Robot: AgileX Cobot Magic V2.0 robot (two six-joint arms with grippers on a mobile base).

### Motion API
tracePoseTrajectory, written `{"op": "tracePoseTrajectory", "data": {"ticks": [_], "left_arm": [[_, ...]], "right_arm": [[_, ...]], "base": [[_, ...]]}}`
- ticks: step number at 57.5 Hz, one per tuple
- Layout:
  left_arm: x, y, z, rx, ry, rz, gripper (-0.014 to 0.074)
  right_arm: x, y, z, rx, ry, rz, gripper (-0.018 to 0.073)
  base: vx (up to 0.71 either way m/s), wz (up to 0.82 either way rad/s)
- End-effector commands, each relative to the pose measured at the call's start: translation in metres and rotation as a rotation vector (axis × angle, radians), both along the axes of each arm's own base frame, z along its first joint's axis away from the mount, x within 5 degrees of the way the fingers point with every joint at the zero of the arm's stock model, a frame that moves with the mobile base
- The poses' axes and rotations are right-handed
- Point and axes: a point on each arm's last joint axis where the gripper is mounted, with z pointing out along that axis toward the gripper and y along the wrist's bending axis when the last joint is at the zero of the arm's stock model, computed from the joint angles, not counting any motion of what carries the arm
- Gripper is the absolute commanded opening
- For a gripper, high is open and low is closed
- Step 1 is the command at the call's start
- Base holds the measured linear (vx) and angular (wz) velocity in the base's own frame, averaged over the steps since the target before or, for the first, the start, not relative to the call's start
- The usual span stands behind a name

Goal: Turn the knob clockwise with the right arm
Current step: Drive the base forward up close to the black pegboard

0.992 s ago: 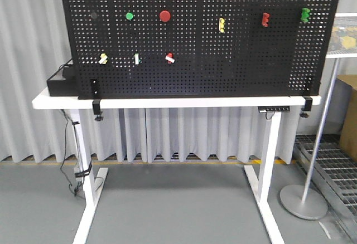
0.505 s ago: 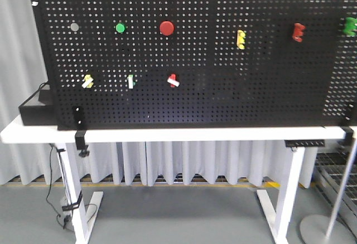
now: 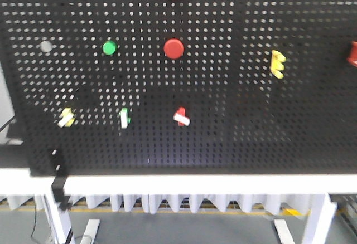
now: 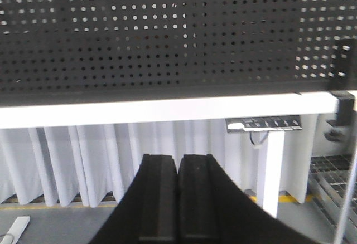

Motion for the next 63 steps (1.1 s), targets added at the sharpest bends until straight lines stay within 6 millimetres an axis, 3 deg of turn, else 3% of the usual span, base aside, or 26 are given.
{"op": "tracePoseTrajectory", "data": {"ticks": [1, 34, 63], "left_arm": [[0.0001, 0.001, 0.003, -0.02, -0.068, 0.011, -0.0006], [0.0001, 0.001, 0.003, -0.02, -0.068, 0.011, -0.0006], [0.0001, 0.001, 0.003, -0.02, -0.068, 0.011, -0.0006]], "right_arm": [[-0.0004, 0.0004, 0.0063, -0.021, -0.085, 0.003, -0.0009], [-0.0004, 0.0004, 0.0063, -0.021, -0.085, 0.003, -0.0009], [-0.0004, 0.0004, 0.0063, -0.021, -0.085, 0.003, -0.0009]], "base": [[0.39, 0.03], [0.32, 0.03], [0.11, -0.01]]}}
